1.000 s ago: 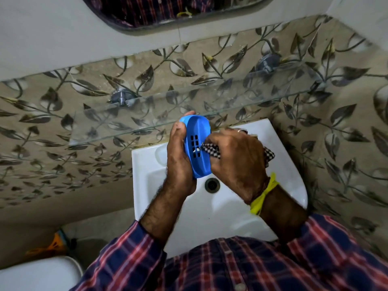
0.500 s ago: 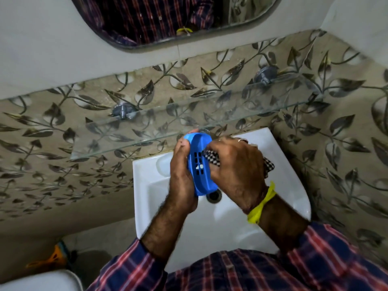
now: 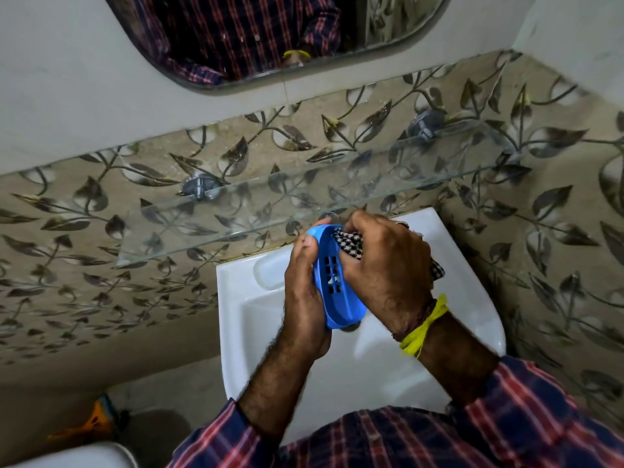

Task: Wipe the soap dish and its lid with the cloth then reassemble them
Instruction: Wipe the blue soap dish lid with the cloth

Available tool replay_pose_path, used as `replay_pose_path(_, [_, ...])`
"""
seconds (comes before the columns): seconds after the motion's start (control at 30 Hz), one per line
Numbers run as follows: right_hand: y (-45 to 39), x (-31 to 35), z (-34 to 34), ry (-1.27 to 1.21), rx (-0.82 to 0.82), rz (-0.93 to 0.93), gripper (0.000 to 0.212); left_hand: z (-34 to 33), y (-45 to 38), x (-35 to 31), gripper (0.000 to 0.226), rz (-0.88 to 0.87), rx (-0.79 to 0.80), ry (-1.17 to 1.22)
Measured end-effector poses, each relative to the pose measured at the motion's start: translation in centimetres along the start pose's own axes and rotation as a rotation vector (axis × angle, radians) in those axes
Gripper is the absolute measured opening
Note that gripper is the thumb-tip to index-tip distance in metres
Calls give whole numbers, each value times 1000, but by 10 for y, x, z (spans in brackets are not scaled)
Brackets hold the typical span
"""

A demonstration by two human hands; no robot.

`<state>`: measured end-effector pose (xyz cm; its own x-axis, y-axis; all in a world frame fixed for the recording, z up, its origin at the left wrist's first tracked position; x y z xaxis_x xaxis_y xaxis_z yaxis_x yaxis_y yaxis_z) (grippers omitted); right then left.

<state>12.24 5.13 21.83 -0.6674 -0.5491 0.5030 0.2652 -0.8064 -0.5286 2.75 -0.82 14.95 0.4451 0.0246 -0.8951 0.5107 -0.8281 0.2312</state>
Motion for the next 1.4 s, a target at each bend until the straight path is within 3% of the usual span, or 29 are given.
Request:
replay_pose_path(0.13, [4,18,2,-187,-42,92,13,1,1,2,44,8,27,34])
replay_pose_path(0.3, [4,-1,-3,-85,27,-6,18,3,6,-4,51,-8,-6,-28])
replay_pose_path(0.4, [4,8,-1,-172,43,75,22,4,5,-5,49,-24,11,-45])
replay_pose_path(0.53, [13,3,-6,-297,216,175,28,11,4,-7,42,-49,30,-68])
replay_pose_path(0.6, [19,-12,-8,-390,245,86,26,12,5,-11,46,-74,34,-135])
replay_pose_path(0.7, [20,-38,3,-592,33,-141,25,16,7,-20,57,-192,33,-304])
replay_pose_path(0.77, [17,-41,15,-576,-63,-127,27,22,7,-23,52,-287,8,-398])
replay_pose_path(0.9, [12,-16,26,-406,-88,131,33,24,8,-31,14,-418,-41,-582])
replay_pose_path(1.0, [13,5,25,-192,-113,274,37,19,12,-35,20,-504,-83,-762])
replay_pose_path(1.17, [26,30,17,-44,-68,475,31,25,14,-38,15,-592,-194,-1025])
replay_pose_path(1.33, [27,17,9,-179,23,363,45,27,21,-34,9,-541,-214,-1094])
replay_pose_path(1.4, [23,6,3,-253,63,238,53,28,20,-32,20,-541,-250,-1111])
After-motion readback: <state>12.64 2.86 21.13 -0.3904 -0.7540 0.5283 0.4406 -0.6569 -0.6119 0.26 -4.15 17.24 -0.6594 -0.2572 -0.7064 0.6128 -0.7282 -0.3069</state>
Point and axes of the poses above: each hand's wrist, its own y-axis away from the middle knuckle, its own z-axis out of the back of the hand, x = y × z, the point moved 5 cm from there along -y, towards the middle knuckle, and after that the axes turned 5 degrees about -x, right-handed, at the moved point
